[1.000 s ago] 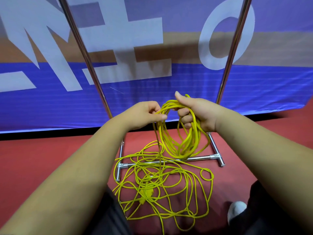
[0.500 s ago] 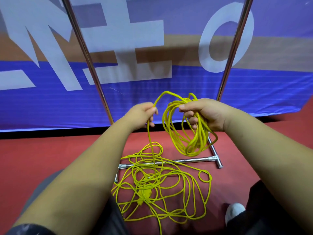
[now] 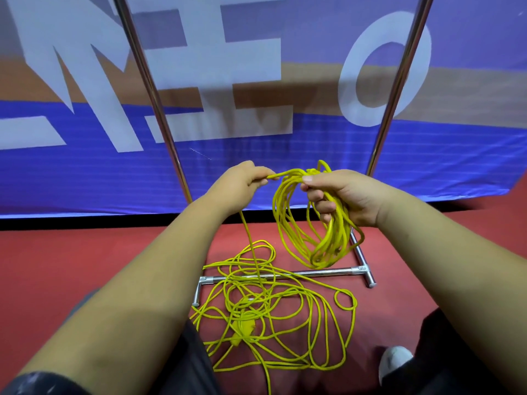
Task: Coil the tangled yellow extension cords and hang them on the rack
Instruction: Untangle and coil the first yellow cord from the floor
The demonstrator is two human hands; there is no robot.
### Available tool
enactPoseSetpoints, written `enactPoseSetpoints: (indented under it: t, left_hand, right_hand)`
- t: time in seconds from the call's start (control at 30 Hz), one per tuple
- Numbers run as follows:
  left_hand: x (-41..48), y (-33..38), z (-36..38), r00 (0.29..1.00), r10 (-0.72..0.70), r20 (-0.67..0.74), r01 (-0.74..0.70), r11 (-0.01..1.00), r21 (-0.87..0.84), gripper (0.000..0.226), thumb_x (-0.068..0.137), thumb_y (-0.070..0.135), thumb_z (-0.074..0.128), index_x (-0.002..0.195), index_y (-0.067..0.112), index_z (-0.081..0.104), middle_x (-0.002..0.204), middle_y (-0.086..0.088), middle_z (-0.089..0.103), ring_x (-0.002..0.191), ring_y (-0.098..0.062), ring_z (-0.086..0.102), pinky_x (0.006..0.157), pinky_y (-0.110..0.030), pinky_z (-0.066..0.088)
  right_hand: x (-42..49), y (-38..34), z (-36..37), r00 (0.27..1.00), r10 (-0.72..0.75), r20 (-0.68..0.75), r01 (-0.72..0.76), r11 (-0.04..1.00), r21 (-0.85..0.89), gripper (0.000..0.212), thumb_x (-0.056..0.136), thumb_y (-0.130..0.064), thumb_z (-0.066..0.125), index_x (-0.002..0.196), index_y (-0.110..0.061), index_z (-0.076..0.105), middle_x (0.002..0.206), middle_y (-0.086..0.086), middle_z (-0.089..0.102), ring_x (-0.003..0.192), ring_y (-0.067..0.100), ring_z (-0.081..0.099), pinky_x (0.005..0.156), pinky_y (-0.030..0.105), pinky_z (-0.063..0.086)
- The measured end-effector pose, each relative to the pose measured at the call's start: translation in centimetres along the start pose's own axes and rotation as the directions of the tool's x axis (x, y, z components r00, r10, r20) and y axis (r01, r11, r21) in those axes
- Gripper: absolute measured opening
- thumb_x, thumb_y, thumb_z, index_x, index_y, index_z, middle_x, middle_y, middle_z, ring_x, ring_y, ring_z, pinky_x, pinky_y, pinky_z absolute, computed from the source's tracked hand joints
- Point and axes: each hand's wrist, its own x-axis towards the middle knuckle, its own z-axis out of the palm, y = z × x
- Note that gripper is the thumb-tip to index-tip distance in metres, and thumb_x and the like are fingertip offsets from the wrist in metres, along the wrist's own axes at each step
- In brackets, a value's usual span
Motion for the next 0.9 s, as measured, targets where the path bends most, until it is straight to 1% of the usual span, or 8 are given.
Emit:
enactPoseSetpoints:
  t: [0.17, 0.3, 0.4, 0.53, 0.6, 0.7, 0.83, 0.9]
  left_hand:
    - [0.0, 0.5, 0.3, 0.998, 0.027, 0.057, -0.025, 0.999, -0.034, 0.042, 0.108, 0.016, 0.051, 0.139, 0.043, 0.062, 0.09, -0.001, 0.043, 0.081, -0.022, 0.05, 0.072, -0.032, 0.044]
    - [0.2, 0.0, 0.9, 1.0, -0.016, 0.02, 0.018, 0.992, -0.127, 0.044, 0.107, 0.017, 0.053, 0.141, 0.045, 0.059, 0.093, 0.002, 0.048, 0.085, -0.011, 0.051, 0.076, -0.017, 0.04]
    - [0.1, -0.2, 1.6, 0.994, -0.101, 0.045, 0.108, 0.975, -0.192, 0.043, 0.103, 0.015, 0.054, 0.136, 0.042, 0.059, 0.104, 0.003, 0.062, 0.093, -0.016, 0.058, 0.083, -0.028, 0.047]
    - [-0.5, -0.8, 3.7, 0.954, -0.251, 0.166, 0.278, 0.946, -0.168, 0.02, 0.098, 0.014, 0.054, 0.1, 0.029, 0.068, 0.096, -0.006, 0.071, 0.083, -0.026, 0.061, 0.08, -0.042, 0.055]
    - [-0.9, -1.3, 5.1, 0.925, -0.307, 0.226, 0.346, 0.924, -0.163, 0.016, 0.096, 0.017, 0.059, 0.1, 0.027, 0.072, 0.097, -0.006, 0.074, 0.084, -0.022, 0.064, 0.084, -0.044, 0.058]
    - [-1.7, -1.3, 6.8, 0.887, -0.32, 0.332, 0.375, 0.919, -0.119, 0.026, 0.089, 0.008, 0.065, 0.103, 0.027, 0.076, 0.103, 0.001, 0.075, 0.097, -0.02, 0.067, 0.083, -0.029, 0.052]
    - [-3.2, -1.7, 9.9, 0.817, -0.359, 0.45, 0.384, 0.923, 0.039, 0.019, 0.093, 0.009, 0.062, 0.095, 0.021, 0.076, 0.079, 0.007, 0.066, 0.069, -0.005, 0.06, 0.056, -0.011, 0.039]
    - [-4.0, -1.7, 11.9, 0.77, -0.361, 0.526, 0.358, 0.927, 0.112, 0.023, 0.097, 0.013, 0.058, 0.105, 0.017, 0.079, 0.095, 0.0, 0.074, 0.087, -0.017, 0.068, 0.06, -0.014, 0.04]
  right_hand:
    - [0.1, 0.4, 0.5, 1.0, 0.012, -0.023, -0.012, 1.0, -0.006, 0.029, 0.095, -0.042, 0.068, 0.1, -0.014, 0.061, 0.067, -0.005, 0.047, 0.047, 0.009, 0.042, 0.048, 0.027, 0.044]
    - [0.2, 0.5, 0.5, 0.998, -0.012, -0.061, 0.015, 0.999, 0.046, 0.031, 0.099, -0.047, 0.065, 0.097, -0.016, 0.059, 0.062, -0.008, 0.036, 0.042, 0.007, 0.033, 0.045, 0.026, 0.039]
    - [0.1, 0.0, 0.6, 0.995, -0.054, -0.083, 0.062, 0.993, 0.098, 0.036, 0.102, -0.052, 0.06, 0.093, -0.017, 0.058, 0.057, -0.01, 0.026, 0.038, 0.005, 0.025, 0.042, 0.024, 0.032]
    - [-0.3, -0.8, 1.0, 0.989, -0.126, -0.071, 0.134, 0.984, 0.119, 0.032, 0.107, -0.043, 0.055, 0.09, -0.017, 0.06, 0.053, -0.011, 0.024, 0.036, 0.004, 0.022, 0.038, 0.022, 0.027]
    - [-0.5, -0.9, 1.0, 0.982, -0.167, -0.09, 0.178, 0.975, 0.134, 0.03, 0.108, -0.037, 0.055, 0.088, -0.016, 0.061, 0.051, -0.011, 0.025, 0.035, 0.004, 0.022, 0.037, 0.021, 0.028]
    - [-0.7, -1.3, 0.9, 0.963, -0.235, -0.129, 0.253, 0.956, 0.148, 0.028, 0.108, -0.033, 0.054, 0.087, -0.016, 0.06, 0.05, -0.01, 0.025, 0.035, 0.004, 0.022, 0.037, 0.021, 0.028]
    - [-1.2, -3.0, 0.1, 0.925, -0.338, -0.172, 0.374, 0.887, 0.272, 0.028, 0.109, -0.03, 0.051, 0.086, -0.016, 0.059, 0.045, -0.012, 0.025, 0.032, 0.004, 0.024, 0.036, 0.02, 0.026]
    - [-1.5, -3.8, -0.5, 0.904, -0.386, -0.184, 0.427, 0.841, 0.333, 0.029, 0.109, -0.031, 0.05, 0.085, -0.017, 0.059, 0.043, -0.011, 0.025, 0.032, 0.003, 0.024, 0.037, 0.02, 0.026]
